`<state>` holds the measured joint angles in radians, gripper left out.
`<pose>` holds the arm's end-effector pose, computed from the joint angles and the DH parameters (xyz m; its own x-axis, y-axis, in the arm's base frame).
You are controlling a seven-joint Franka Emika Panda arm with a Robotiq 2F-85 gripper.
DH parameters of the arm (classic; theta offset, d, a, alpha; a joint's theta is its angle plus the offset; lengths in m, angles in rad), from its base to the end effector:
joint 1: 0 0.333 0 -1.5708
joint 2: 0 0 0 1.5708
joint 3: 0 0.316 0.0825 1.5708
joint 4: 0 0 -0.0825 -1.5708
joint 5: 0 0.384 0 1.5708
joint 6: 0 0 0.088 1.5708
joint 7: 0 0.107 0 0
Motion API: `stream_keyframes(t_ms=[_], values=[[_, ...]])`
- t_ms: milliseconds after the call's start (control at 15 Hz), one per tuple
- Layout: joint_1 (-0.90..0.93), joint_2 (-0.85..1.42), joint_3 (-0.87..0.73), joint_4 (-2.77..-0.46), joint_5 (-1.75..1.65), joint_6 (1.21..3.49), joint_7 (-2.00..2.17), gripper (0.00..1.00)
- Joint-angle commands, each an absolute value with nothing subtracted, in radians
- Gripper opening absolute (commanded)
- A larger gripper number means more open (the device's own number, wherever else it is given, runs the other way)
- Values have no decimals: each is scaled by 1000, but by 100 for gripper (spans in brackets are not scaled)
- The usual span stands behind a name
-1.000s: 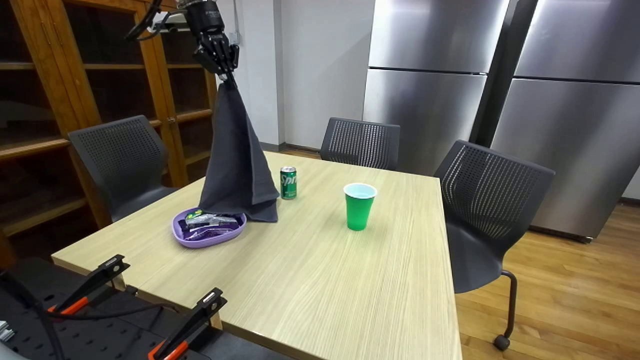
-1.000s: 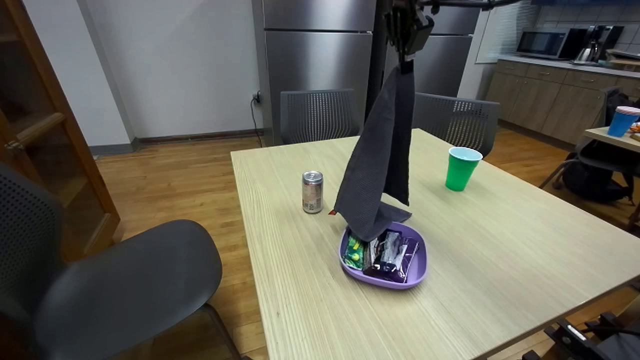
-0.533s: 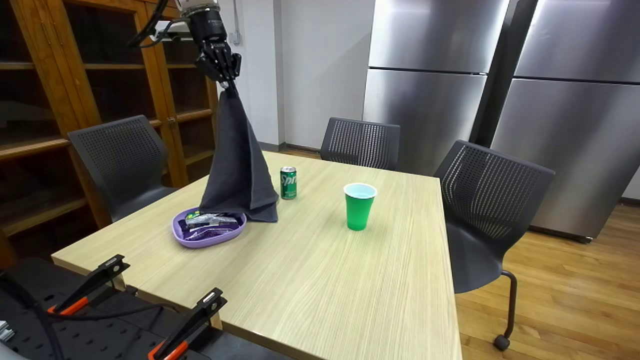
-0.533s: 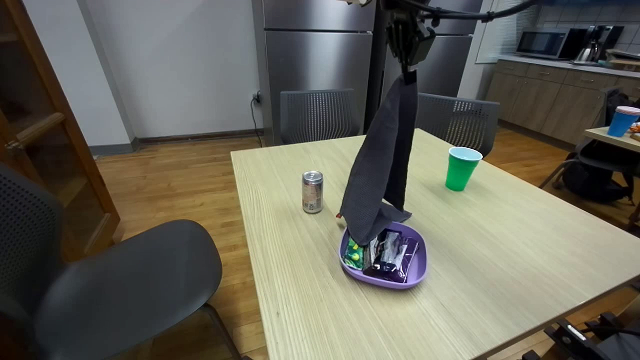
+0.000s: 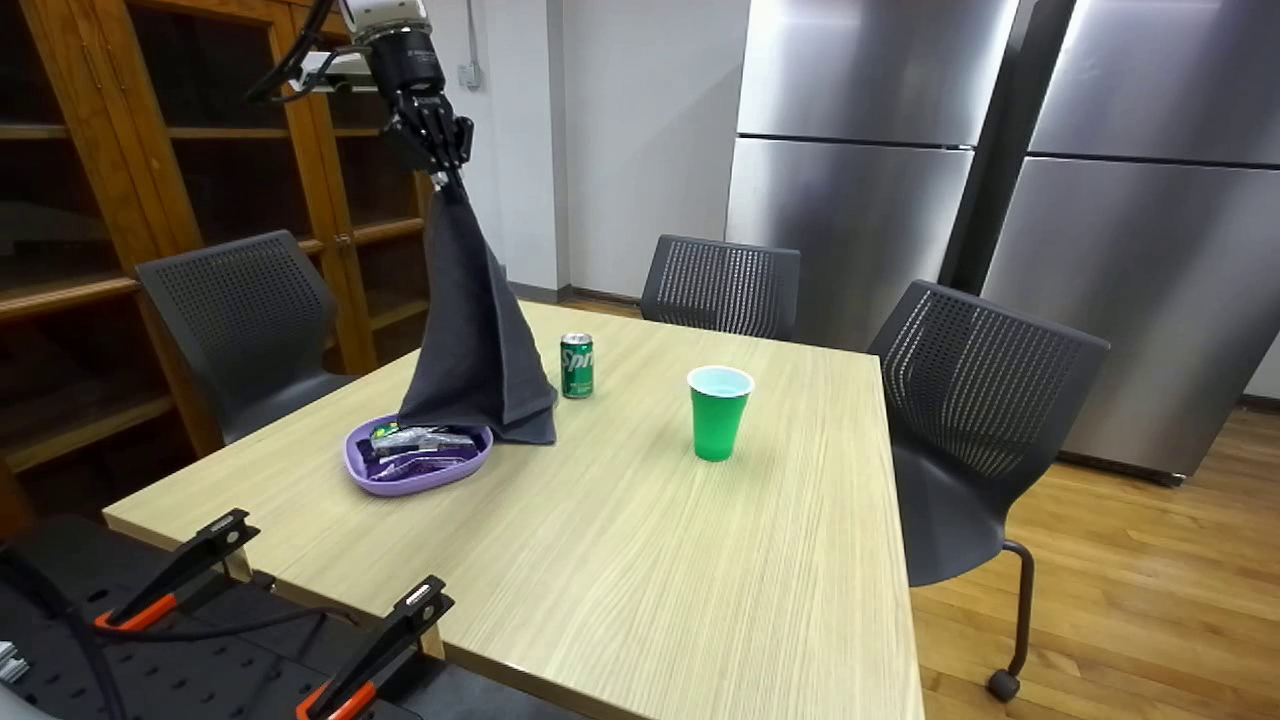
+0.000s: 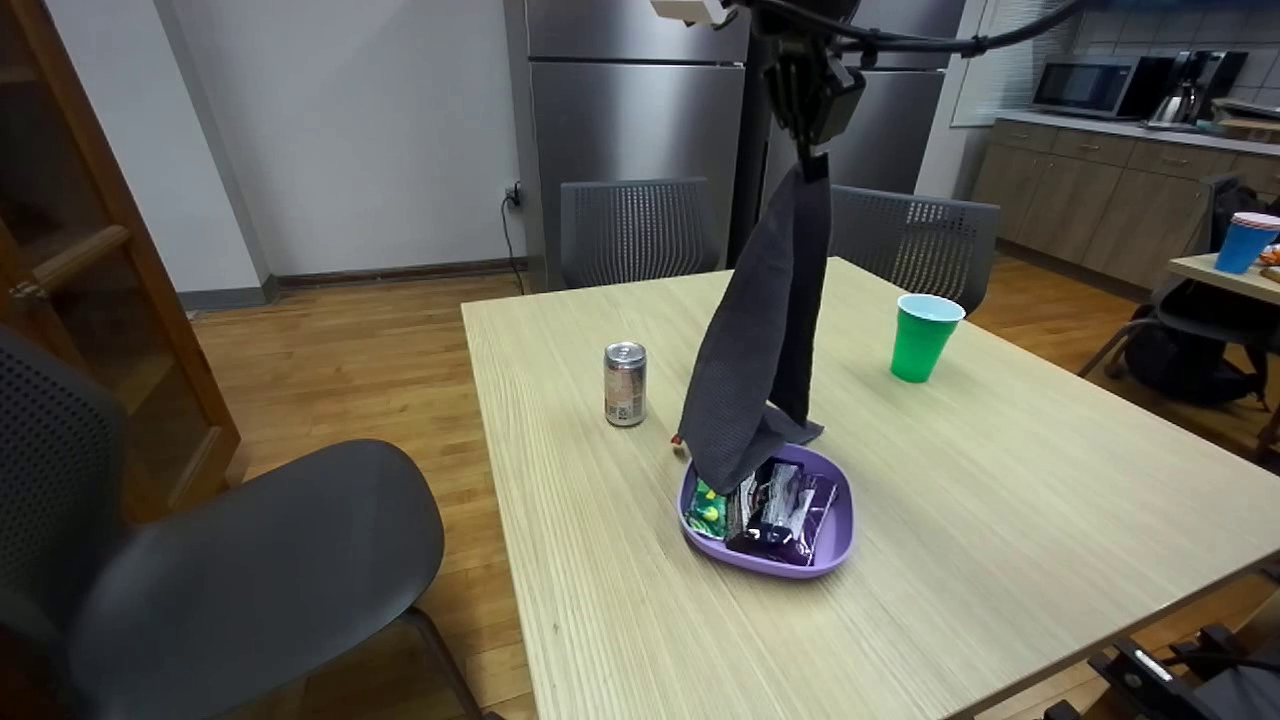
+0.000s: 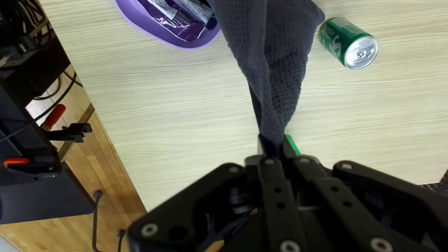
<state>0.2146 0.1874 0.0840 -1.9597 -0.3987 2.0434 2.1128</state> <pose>0.5665 0.1503 0.3762 -0.0485 -0.9414 0.3337 -0.9982 0.0340 -0.0491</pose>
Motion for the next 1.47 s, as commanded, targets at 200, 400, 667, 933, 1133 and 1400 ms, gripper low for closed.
stream_keyframes(t_ms=[200, 400, 667, 933, 1133, 1400], values=[[233, 179, 106, -1963, -393, 1984, 2062, 1], [236, 179, 109, -1980, -387, 1982, 2035, 1], [235, 192, 112, -2005, -382, 1984, 1985, 1], [238, 212, 111, -2016, -383, 1980, 1946, 1], [238, 209, 106, -2023, -384, 1978, 1937, 1], [239, 197, 106, -2029, -387, 1966, 1932, 1]])
